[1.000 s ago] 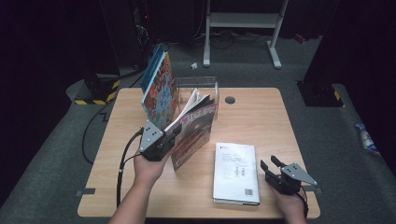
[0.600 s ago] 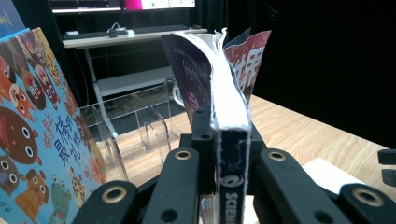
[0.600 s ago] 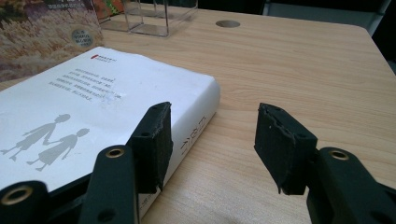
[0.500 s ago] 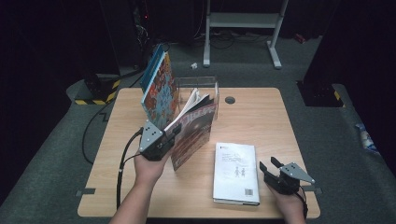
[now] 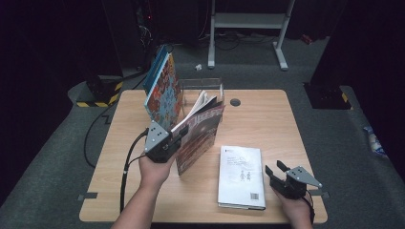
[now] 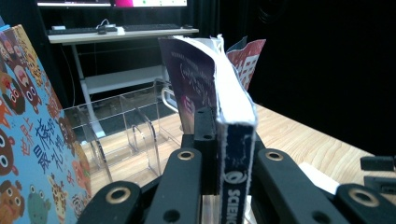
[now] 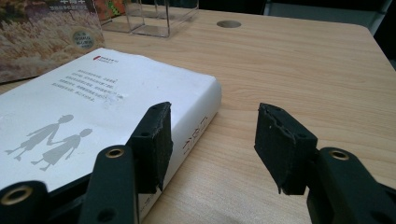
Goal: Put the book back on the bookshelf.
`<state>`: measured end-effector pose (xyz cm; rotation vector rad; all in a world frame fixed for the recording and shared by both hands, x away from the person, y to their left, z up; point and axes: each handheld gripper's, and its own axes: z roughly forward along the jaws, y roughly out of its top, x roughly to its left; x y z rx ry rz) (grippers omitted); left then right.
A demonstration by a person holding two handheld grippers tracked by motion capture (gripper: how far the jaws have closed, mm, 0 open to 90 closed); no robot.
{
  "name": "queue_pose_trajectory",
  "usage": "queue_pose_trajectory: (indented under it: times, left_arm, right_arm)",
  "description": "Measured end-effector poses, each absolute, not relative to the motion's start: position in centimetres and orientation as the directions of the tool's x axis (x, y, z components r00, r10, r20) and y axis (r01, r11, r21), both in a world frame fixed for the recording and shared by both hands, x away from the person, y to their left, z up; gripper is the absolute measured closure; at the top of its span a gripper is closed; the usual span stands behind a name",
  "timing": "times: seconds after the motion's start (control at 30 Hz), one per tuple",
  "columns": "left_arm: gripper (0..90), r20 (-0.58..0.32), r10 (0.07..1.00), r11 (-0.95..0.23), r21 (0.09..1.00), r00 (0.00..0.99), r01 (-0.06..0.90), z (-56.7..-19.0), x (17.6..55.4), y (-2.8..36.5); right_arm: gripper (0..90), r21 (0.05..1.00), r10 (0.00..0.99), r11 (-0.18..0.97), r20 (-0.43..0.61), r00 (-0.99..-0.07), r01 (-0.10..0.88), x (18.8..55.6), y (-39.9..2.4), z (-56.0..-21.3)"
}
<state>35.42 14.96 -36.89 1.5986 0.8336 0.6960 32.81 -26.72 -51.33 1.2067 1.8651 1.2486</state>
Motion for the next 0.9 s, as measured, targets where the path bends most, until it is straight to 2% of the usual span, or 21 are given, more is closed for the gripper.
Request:
queue_pose_trajectory:
  times: [0.27,0.9]
  left_arm:
    - [84.3,-0.043,0.837,-0.051,0.986,0.545,0.156,-35.9,36.0,15.1]
    - [84.2,-0.011,0.923,-0.05,0.988,0.384,0.147,-34.1,36.7,16.6]
  right_arm:
    - [45.8,0.923,0.909,0.144,0.019,-0.416,0.356,32.8,-26.9,-51.2]
    - [42.2,0.914,0.921,0.144,0.016,-0.389,0.378,33.0,-27.6,-51.2]
